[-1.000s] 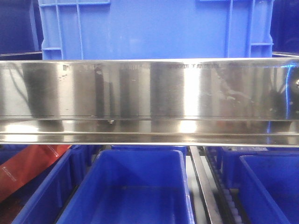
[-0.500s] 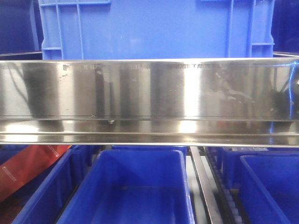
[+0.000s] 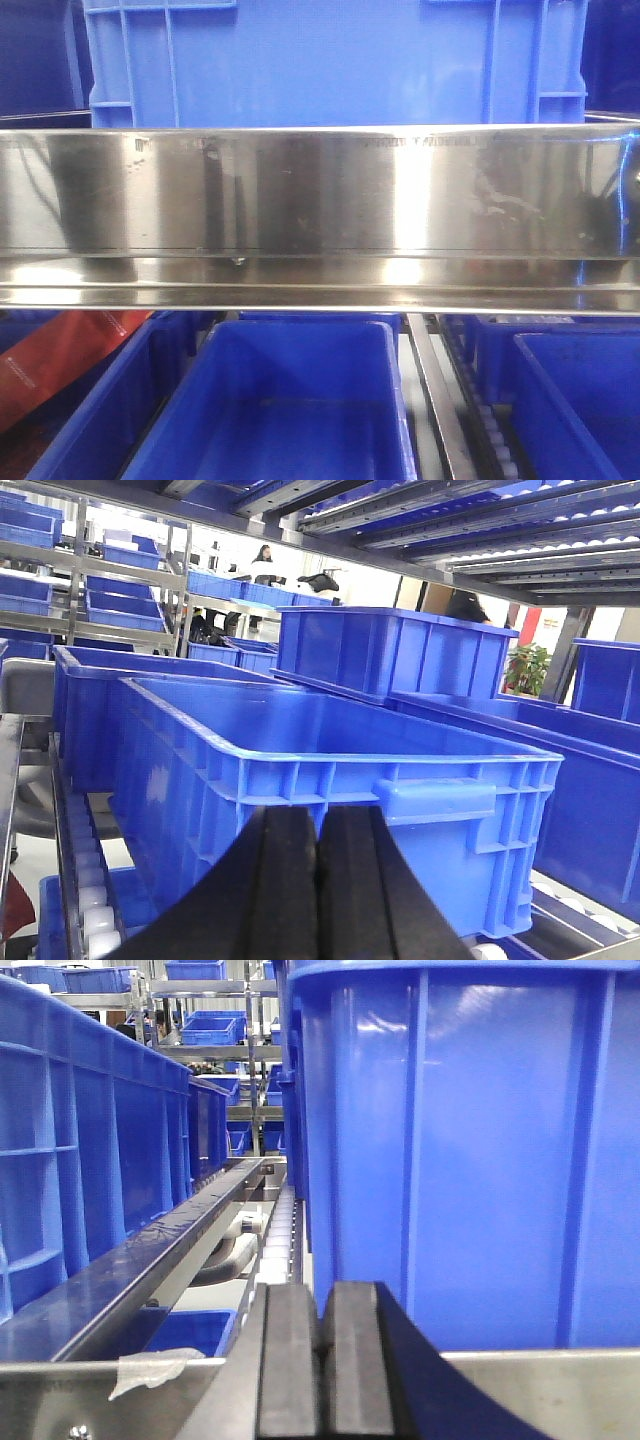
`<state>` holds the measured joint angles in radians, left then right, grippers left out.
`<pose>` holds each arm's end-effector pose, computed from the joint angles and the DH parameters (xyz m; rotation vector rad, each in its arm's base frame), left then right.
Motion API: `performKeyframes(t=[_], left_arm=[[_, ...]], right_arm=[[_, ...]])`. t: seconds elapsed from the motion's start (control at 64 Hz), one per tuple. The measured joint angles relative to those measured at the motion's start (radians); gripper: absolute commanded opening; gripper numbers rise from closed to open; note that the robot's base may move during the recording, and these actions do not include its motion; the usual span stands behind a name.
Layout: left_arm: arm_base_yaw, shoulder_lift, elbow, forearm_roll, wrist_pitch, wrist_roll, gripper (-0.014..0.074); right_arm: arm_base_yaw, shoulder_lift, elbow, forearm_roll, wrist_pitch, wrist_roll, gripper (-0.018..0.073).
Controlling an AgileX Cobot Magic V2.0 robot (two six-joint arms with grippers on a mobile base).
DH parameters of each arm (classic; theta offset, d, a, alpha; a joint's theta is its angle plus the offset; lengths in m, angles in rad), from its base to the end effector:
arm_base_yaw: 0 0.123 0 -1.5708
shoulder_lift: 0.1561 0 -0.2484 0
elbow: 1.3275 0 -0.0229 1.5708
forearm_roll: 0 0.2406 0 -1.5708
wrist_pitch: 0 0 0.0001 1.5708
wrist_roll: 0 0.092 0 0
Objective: Place valve from conveyor to right shelf box
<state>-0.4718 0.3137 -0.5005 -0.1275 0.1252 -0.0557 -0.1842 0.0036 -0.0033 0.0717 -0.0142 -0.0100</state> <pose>0.0839 -0.0445 0.3362 0.2215 1.4267 -0.5499 0.0826 -0.0155 0.2154 0.1812 1.4593 -0.1004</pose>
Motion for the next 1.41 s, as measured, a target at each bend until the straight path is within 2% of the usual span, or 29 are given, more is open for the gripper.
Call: performKeyframes(t=[0.234,0.344,0.516,0.688,0.906,1.156,1.297,1.406], left_arm=[[0.002,-0.002,0.006,0.007,-0.002,0.000,-0.0111],[0.028,-0.018,0.029,0.037,-0.029,0.000,-0.0111],[0.156,-0.078,0.135,0.077,-0.135,0.002,-0.0111],[0.300,-0.161,0.267,0.097,-0.135,0.002,-0.0111],[0.413,-0.283,0.434,0.162,-0.125,0.002,-0.0111],[0.447,-0.308,0.500,0.170,-0.101,0.007,-0.0111],[0.447,-0.308,0.503,0.164,-0.096,0.075,-0.0111],[0.447,-0.308,0.503,0.146,-0.104,0.091,-0.0111]], right_arm=[[0.000,0.000,0.000,0.000,0.000,0.000,-0.0169],[0.000,0.000,0.000,0.000,0.000,0.002,-0.0169],[0.000,0.000,0.000,0.000,0.000,0.002,-0.0169],[0.000,0.000,0.000,0.000,0.000,0.002,-0.0169],[0.000,0.000,0.000,0.000,0.000,0.002,-0.0169],[0.000,0.000,0.002,0.000,0.000,0.002,-0.0169],[0.000,0.000,0.002,0.000,0.000,0.002,-0.0169],[0.000,0.000,0.002,0.000,0.000,0.004,-0.0169]])
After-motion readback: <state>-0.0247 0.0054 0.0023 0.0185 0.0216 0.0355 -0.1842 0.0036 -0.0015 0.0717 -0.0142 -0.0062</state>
